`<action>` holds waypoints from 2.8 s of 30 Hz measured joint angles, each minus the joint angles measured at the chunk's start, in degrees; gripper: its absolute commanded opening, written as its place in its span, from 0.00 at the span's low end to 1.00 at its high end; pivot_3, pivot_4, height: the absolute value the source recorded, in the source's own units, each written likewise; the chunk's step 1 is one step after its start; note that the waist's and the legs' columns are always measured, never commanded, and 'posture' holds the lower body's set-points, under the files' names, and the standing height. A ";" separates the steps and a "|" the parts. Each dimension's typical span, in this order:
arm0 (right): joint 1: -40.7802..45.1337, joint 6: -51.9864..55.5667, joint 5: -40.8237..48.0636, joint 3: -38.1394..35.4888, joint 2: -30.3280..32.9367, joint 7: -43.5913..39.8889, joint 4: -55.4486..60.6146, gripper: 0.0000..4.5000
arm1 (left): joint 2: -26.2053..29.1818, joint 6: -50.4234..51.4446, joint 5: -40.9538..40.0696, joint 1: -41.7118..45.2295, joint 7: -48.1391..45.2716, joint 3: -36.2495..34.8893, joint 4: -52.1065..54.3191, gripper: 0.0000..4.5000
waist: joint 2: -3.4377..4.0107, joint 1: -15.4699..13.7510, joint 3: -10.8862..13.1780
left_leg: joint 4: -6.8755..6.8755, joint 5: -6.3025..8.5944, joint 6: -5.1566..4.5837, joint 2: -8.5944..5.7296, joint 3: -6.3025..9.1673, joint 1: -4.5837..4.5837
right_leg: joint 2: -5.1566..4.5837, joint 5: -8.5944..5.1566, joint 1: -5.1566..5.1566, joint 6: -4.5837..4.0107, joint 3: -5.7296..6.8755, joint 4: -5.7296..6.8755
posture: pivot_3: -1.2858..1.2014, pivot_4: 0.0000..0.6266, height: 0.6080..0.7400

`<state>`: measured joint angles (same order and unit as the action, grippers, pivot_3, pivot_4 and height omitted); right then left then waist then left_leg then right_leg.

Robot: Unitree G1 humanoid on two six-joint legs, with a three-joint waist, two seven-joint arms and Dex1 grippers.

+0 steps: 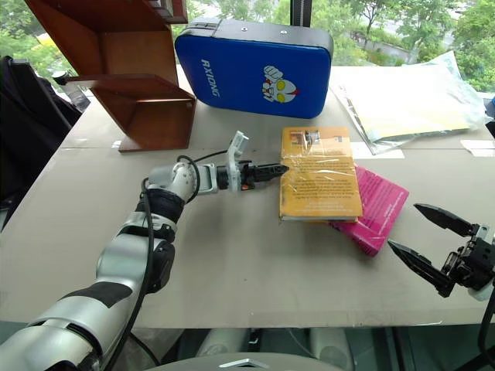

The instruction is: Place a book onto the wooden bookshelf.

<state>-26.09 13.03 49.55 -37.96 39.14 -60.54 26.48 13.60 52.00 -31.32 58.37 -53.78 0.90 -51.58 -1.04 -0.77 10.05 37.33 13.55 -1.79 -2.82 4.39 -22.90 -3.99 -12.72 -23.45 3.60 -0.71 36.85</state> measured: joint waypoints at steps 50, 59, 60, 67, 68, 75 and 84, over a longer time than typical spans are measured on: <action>9.43 9.24 6.98 0.92 3.48 4.47 2.37 1.00 | -8.70 18.67 -10.83 -17.83 21.35 -17.27 26.89 0.07 | 0.02 -0.36 -0.05 | 0.14 -0.02 0.03 -0.06 -0.01 0.10 | -0.10 0.16 0.09 0.15 -0.15 0.06 | 0.52 0.24 1.00; 9.14 8.95 6.74 0.91 3.38 3.85 2.24 1.00 | -7.45 17.66 -10.69 -17.78 20.78 -16.37 26.31 0.75 | 0.01 -0.10 -0.04 | 0.14 -0.01 0.02 -0.06 -0.01 0.07 | -0.10 0.16 0.07 0.15 -0.14 0.06 | 0.52 0.24 1.00; 9.18 8.93 6.65 0.91 3.38 3.71 2.22 1.00 | -7.48 17.80 -10.84 -17.66 20.90 -16.43 26.31 0.75 | 0.01 -0.10 -0.04 | 0.14 -0.01 0.02 -0.06 -0.01 0.07 | -0.10 0.16 0.07 0.15 -0.14 0.05 | 0.52 0.24 1.00; 9.49 8.82 6.01 0.91 3.38 3.17 1.70 1.00 | -7.43 20.51 -12.78 -16.87 22.79 -20.08 23.94 0.70 | 0.02 0.01 -0.04 | 0.14 -0.01 0.02 -0.04 -0.01 0.08 | -0.07 0.16 0.06 0.15 -0.13 0.05 | 0.52 0.24 1.00; 9.49 8.81 5.99 0.91 3.38 3.15 1.70 1.00 | -7.44 20.68 -12.89 -16.83 22.93 -20.45 23.80 0.67 | 0.02 0.01 -0.04 | 0.14 -0.01 0.02 -0.04 -0.01 0.08 | -0.07 0.16 0.06 0.15 -0.13 0.05 | 0.52 0.24 1.00; 9.42 8.22 5.23 0.91 3.34 2.14 1.38 1.00 | -7.10 23.72 -15.38 -16.21 23.09 -23.41 22.84 0.07 | 0.01 -0.04 -0.04 | 0.14 -0.01 0.02 -0.05 -0.01 0.07 | -0.08 0.16 0.06 0.16 -0.13 0.05 | 0.52 0.24 1.00; 9.13 7.63 4.67 0.88 3.27 1.30 0.18 1.00 | -7.72 25.06 -19.02 -15.92 24.32 -27.75 23.07 0.01 | 0.01 0.04 -0.04 | 0.13 -0.01 0.02 -0.04 -0.02 0.07 | -0.08 0.16 0.03 0.16 -0.15 0.05 | 0.52 0.24 1.00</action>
<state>-16.96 20.66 54.22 -37.08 42.40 -59.24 26.66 5.88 77.07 -50.34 42.45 -29.46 -26.85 -28.51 -1.03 -0.73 10.01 37.46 13.54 -1.77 -2.87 4.37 -22.83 -4.08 -12.55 -23.42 3.75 -0.86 36.90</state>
